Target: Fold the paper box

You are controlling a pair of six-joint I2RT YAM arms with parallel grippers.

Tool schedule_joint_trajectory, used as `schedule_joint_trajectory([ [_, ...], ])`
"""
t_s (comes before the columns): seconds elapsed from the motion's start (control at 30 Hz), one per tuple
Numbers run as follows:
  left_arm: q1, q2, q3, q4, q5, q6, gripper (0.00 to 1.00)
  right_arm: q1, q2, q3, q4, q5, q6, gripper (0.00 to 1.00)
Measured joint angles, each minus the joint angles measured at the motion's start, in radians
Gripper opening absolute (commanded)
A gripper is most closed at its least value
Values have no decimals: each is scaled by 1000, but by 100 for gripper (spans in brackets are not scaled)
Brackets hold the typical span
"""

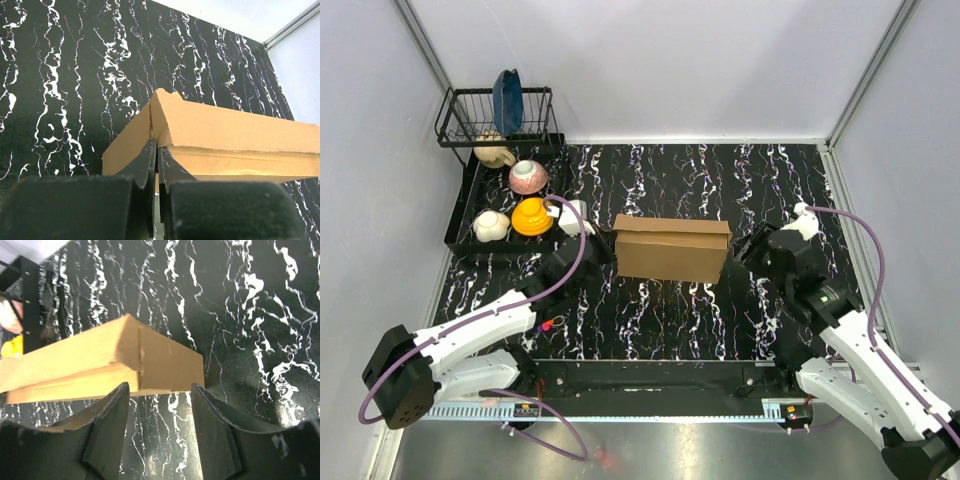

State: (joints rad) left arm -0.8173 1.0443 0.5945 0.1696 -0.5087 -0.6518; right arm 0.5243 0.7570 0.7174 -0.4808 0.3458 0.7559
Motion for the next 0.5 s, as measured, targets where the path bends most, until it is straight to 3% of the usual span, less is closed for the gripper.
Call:
schedule_joint_trajectory([
  [0.1, 0, 1, 2, -2, 0, 1, 0, 0, -36, 79, -48, 5, -48, 56],
  [0.13, 0, 1, 2, -2, 0, 1, 0, 0, -41, 104, -49, 6, -59, 51],
  [0.2, 0, 1, 2, -2, 0, 1, 0, 0, -43, 165, -26, 7, -94, 36],
  [0.23, 0, 1, 2, -2, 0, 1, 0, -1, -42, 179, -6, 8, -106, 18],
  [0.27, 0, 1, 2, -2, 0, 1, 0, -1, -39, 188, 26, 6, -122, 13],
  [0.4, 0, 3, 2, 0, 0, 0, 0, -1, 39, 193, 159, -24, -169, 1],
  [0.5, 0, 3, 2, 0, 0, 0, 0, -1, 162, 180, 251, -71, -181, 0],
])
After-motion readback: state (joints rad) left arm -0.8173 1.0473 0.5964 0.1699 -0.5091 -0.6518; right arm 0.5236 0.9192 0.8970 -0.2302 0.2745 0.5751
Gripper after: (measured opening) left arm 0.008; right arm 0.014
